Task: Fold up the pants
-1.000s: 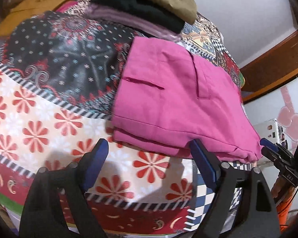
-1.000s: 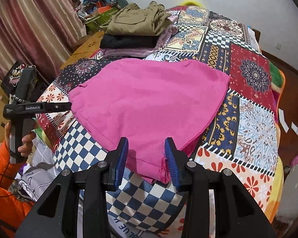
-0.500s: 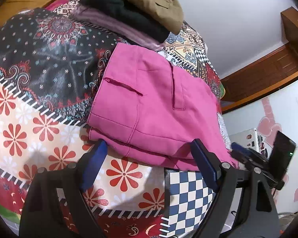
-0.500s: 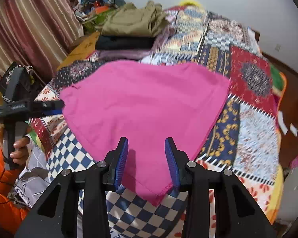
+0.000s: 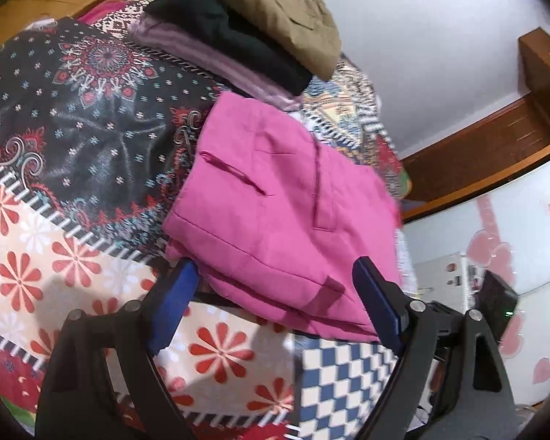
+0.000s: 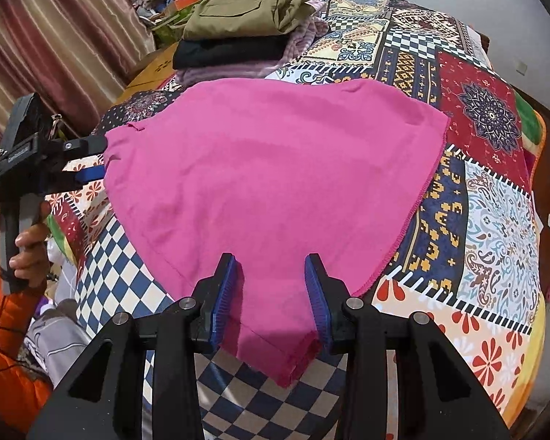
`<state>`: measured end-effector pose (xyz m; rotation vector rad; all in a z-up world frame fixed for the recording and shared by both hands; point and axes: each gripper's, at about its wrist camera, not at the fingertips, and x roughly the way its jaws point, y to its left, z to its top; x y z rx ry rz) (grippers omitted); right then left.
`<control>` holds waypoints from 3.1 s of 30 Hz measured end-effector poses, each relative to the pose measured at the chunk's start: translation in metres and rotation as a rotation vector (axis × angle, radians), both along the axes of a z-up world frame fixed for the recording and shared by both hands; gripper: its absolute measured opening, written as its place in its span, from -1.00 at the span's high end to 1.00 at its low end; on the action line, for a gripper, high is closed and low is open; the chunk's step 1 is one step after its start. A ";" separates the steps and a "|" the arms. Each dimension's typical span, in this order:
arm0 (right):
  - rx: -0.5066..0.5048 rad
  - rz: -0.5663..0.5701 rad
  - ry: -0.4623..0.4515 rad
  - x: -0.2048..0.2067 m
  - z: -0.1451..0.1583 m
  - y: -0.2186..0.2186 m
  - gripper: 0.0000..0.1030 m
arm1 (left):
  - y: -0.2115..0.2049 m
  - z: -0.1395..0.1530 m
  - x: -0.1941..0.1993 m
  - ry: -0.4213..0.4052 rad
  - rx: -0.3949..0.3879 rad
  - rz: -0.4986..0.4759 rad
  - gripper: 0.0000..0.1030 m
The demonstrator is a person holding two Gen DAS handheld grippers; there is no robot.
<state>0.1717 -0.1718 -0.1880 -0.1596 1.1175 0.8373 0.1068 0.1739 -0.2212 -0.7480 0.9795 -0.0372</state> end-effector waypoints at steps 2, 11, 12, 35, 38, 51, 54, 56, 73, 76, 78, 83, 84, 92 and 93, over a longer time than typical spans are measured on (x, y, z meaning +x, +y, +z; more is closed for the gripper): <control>0.001 0.001 0.001 0.000 0.000 0.000 0.30 | -0.004 -0.001 0.004 0.020 0.071 -0.005 -0.51; 0.009 -0.003 0.002 0.001 -0.001 -0.001 0.30 | -0.009 -0.008 0.000 0.066 0.144 -0.023 -0.24; 0.009 -0.003 0.000 0.001 -0.001 0.000 0.29 | -0.006 -0.009 -0.004 0.073 0.127 -0.015 -0.29; 0.018 -0.009 -0.012 -0.001 -0.001 -0.001 0.28 | 0.008 -0.032 0.018 0.039 -0.126 0.021 -0.44; 0.018 -0.009 -0.011 -0.001 -0.001 -0.001 0.28 | 0.000 -0.028 0.022 0.037 -0.036 0.013 0.01; 0.015 0.036 -0.093 0.004 0.032 0.020 0.27 | -0.029 0.016 0.026 -0.078 0.322 -0.069 0.67; 0.033 0.070 -0.139 0.005 0.044 0.037 0.27 | -0.033 0.032 0.016 -0.121 0.359 -0.089 0.68; 0.053 0.094 -0.148 0.008 0.046 0.051 0.27 | -0.036 0.042 0.008 -0.135 0.390 -0.103 0.68; -0.033 0.328 -0.012 0.007 0.004 0.174 0.28 | -0.022 0.045 -0.042 -0.138 0.425 -0.047 0.69; -0.031 0.341 0.026 0.005 -0.002 0.177 0.27 | -0.025 0.053 -0.041 -0.161 0.433 -0.061 0.70; -0.025 0.342 0.038 0.007 -0.001 0.176 0.27 | -0.031 0.058 -0.040 -0.179 0.455 -0.078 0.70; 0.036 0.306 0.090 0.015 0.003 0.161 0.27 | -0.051 0.074 -0.038 -0.234 0.521 -0.124 0.70; 0.051 0.294 0.085 0.015 0.007 0.154 0.27 | -0.055 0.077 -0.037 -0.242 0.542 -0.127 0.70; 0.088 0.179 -0.026 0.011 0.041 0.073 0.26 | -0.075 0.093 -0.031 -0.272 0.594 -0.173 0.70; 0.086 0.162 -0.018 0.011 0.038 0.064 0.24 | -0.079 0.095 -0.030 -0.277 0.597 -0.180 0.70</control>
